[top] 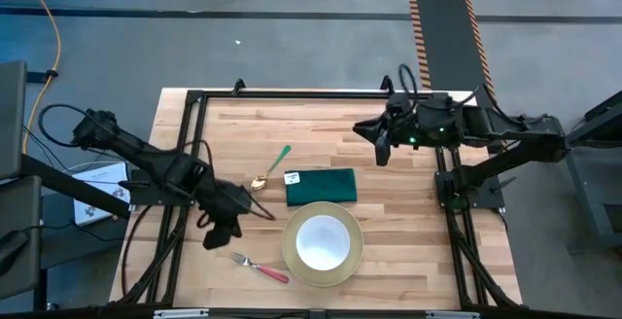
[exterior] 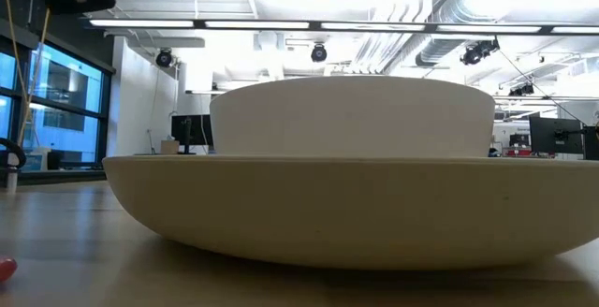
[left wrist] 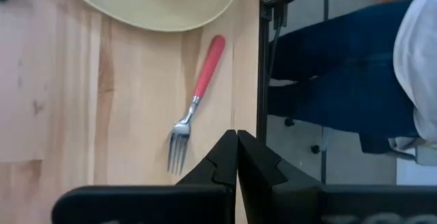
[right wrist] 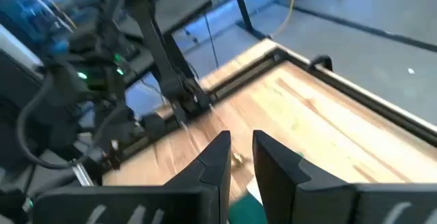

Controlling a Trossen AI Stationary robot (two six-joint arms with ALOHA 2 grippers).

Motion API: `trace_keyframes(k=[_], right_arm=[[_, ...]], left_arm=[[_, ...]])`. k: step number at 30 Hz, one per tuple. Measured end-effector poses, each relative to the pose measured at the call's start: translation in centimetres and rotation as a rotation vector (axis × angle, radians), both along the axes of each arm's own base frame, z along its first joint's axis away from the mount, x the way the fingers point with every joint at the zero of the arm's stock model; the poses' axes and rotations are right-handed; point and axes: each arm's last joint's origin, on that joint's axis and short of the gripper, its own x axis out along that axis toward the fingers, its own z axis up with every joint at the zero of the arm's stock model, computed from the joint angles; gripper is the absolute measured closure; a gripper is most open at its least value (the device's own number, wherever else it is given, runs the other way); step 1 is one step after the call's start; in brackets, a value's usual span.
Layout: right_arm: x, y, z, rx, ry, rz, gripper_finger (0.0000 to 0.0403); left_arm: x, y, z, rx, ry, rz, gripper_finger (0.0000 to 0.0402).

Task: Set table place
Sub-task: Put the red fork to the right of the yellow plate

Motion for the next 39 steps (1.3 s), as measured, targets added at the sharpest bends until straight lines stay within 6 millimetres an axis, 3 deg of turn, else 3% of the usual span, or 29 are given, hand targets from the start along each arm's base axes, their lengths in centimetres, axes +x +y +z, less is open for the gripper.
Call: trace_keyframes(k=[10,19,23,31,39], right_arm=[[-0.7,1.3,-0.5,0.010,0.070,0.058,0.0350],[-0.9,2.4,-0.7,0.005,0.085,0.109,0.0350],[-1.0,2.8,-0.7,0.004,0.088,0.123,0.0350],[-1.1,3.4,-0.7,-0.002,0.090,0.140,0.0350],[-1.2,3.7,-0.8,0.001,0.100,0.151,0.0350]], left_arm=[[0.8,-4.4,-2.3,-0.024,0.140,0.058,0.0396],[1.0,-6.7,-3.0,-0.068,0.165,0.225,0.0312],[1.2,-7.6,-3.6,-0.057,0.155,0.256,0.0297],[3.0,-10.7,-4.7,0.134,0.151,0.125,0.0311],[4.7,-11.8,-6.1,0.315,0.194,-0.019,0.0311]])
